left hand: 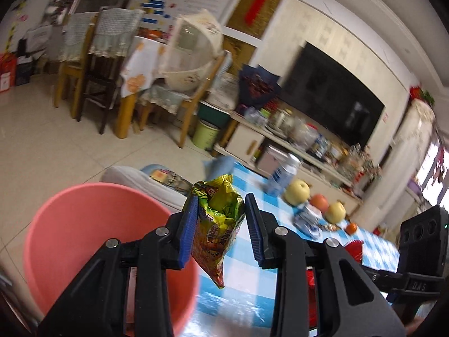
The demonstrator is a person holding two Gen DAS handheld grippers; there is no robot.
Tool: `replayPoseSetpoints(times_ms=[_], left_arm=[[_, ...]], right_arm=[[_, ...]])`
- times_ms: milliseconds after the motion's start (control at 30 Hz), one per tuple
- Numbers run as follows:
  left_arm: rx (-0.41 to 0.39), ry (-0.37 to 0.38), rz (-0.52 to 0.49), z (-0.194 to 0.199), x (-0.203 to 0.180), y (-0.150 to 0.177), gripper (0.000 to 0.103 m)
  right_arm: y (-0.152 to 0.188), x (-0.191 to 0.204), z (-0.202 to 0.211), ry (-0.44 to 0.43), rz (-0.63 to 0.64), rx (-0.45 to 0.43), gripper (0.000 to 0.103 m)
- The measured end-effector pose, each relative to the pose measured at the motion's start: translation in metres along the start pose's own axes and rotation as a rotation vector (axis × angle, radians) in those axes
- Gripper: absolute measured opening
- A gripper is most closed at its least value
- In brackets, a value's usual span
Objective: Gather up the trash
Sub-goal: 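Carry the yellow chip bag to the pink bin while the right tool carries the red bag there, then open both tools over the pink bin to drop the two bags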
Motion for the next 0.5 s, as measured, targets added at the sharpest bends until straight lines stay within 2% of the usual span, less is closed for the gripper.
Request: replayPoseSetpoints(times_ms=[233,400,433,500], left_arm=[[-0.015,-0.061,0.118,0.008,0.052,-0.012,0.036],[0.012,-0.110,0.195,0.005,0.083,-0.013,0.036],[0.020,-0.125,0.214,0.004,0.089,-0.012,0.036],[0.025,-0.163,0.239,0.005,0.100,-0.013,0.041]], right_arm=[[-0.026,0.040,-0.062,-0.029,0.055,0.050,0.020],[-0.039,0.058,-0.094,-0.041,0.072,0.066,0.021],[-0.041,0.060,-0.101,-0.034,0.075,0.070,0.023],[-0.043,0.059,-0.113,-0.017,0.067,0.076,0.024]])
Point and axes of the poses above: each gripper's, at about its wrist camera, not at the fingertips, and z roughly against the way its jaws point, x to its left, y to its underside, the point moved 9 cm from there along -z, roughly the way its jaws point, and after that the axes turned 14 degrees about x, right-handed, at the moved point
